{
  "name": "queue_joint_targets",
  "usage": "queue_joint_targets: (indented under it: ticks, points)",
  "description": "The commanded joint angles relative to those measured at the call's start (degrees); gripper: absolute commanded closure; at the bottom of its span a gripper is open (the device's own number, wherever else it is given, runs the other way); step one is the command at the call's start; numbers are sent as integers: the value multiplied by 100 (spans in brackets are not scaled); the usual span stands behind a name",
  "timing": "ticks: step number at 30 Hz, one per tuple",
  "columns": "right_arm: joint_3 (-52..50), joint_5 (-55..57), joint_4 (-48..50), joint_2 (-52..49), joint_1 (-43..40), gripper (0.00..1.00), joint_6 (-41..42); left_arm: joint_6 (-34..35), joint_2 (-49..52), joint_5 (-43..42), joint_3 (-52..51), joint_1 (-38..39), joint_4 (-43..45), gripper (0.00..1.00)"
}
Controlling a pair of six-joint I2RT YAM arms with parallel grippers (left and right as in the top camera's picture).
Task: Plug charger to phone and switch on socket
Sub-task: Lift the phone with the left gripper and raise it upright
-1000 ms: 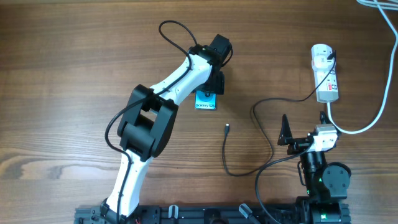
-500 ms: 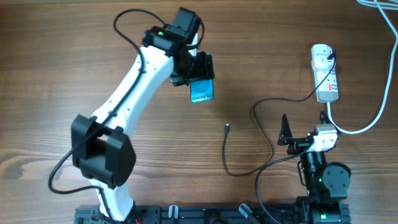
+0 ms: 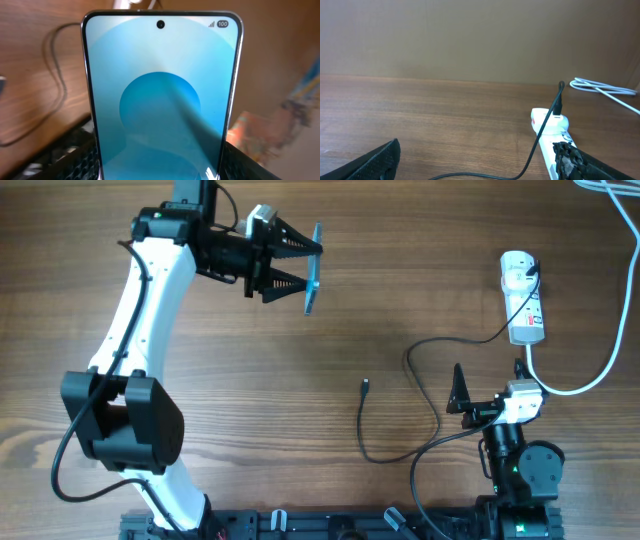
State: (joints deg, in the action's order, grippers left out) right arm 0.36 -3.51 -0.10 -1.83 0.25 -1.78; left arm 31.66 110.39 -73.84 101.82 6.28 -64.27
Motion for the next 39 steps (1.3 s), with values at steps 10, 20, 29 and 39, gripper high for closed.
queue_joint_targets:
  ticks: [10, 20, 29, 39]
  points:
    - [-7, 66, 15, 26, 22, 0, 42, 719, -219, -1650, 50, -557, 15, 28]
    - [-7, 66, 15, 26, 22, 0, 42, 935, -219, -1650, 50, -555, 15, 34]
    - [-7, 66, 15, 26, 22, 0, 42, 933, -219, -1650, 50, -555, 15, 36]
    - [-7, 66, 15, 26, 22, 0, 42, 933, -219, -1648, 50, -555, 15, 33]
